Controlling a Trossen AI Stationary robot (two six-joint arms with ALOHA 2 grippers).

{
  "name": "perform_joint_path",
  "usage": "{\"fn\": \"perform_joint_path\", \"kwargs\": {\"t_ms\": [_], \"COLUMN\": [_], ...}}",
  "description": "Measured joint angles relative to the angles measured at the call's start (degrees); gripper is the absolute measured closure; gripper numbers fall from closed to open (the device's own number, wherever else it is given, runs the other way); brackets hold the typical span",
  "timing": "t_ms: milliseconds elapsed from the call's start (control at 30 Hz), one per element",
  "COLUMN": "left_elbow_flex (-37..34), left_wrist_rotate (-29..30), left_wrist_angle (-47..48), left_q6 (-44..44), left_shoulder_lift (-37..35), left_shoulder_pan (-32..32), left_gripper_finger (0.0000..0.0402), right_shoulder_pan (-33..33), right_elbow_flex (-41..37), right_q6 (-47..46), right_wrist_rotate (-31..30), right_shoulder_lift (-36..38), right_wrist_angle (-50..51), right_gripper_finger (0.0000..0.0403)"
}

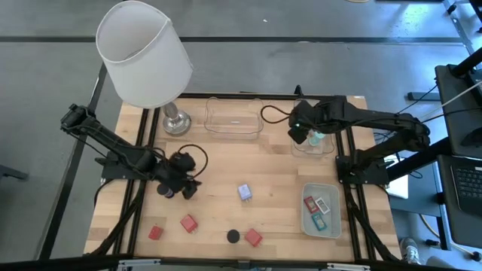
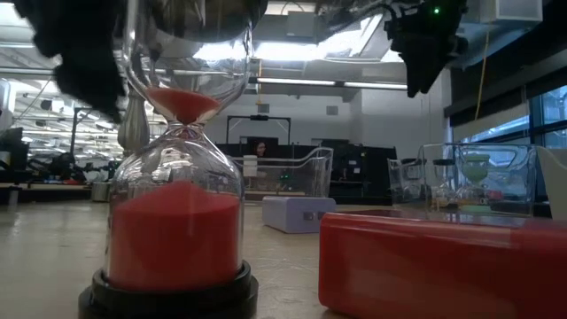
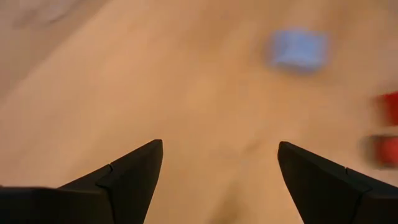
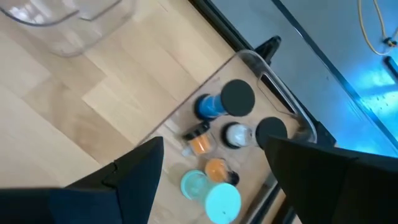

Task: Pick & Place Office items
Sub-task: Put the violet hourglass into the right transparent bin

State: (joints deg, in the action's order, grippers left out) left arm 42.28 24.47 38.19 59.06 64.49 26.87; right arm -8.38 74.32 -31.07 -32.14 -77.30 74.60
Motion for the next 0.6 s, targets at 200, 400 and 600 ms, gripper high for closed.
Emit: {"fn": "perform_joint_path", "kwargs": {"t_ms": [200, 400, 600], "left_elbow_flex": [0.0, 0.0, 0.0], "left_wrist_rotate": [-1.7, -5.3, -6.6], "left_wrist_angle": [17.0, 19.1, 19.0], "left_q6": [10.8, 12.2, 14.4], "left_shoulder_lift": [0.0, 0.0, 0.0], "left_shoulder_pan": [-0.8, -0.7, -0.7], "left_gripper_finger": [0.0087, 0.0087, 0.0087], "right_shoulder_pan": [1.3, 1.7, 1.7], "right_elbow_flex": [0.0, 0.0, 0.0], "right_q6": [-1.5, -1.8, -2.8], "right_wrist_rotate": [0.2, 1.6, 1.7], "right_shoulder_lift": [0.0, 0.0, 0.0], "right_wrist_angle": [-0.5, -0.6, -0.9], "right_gripper_finger": [0.0119, 0.0119, 0.0119]}}
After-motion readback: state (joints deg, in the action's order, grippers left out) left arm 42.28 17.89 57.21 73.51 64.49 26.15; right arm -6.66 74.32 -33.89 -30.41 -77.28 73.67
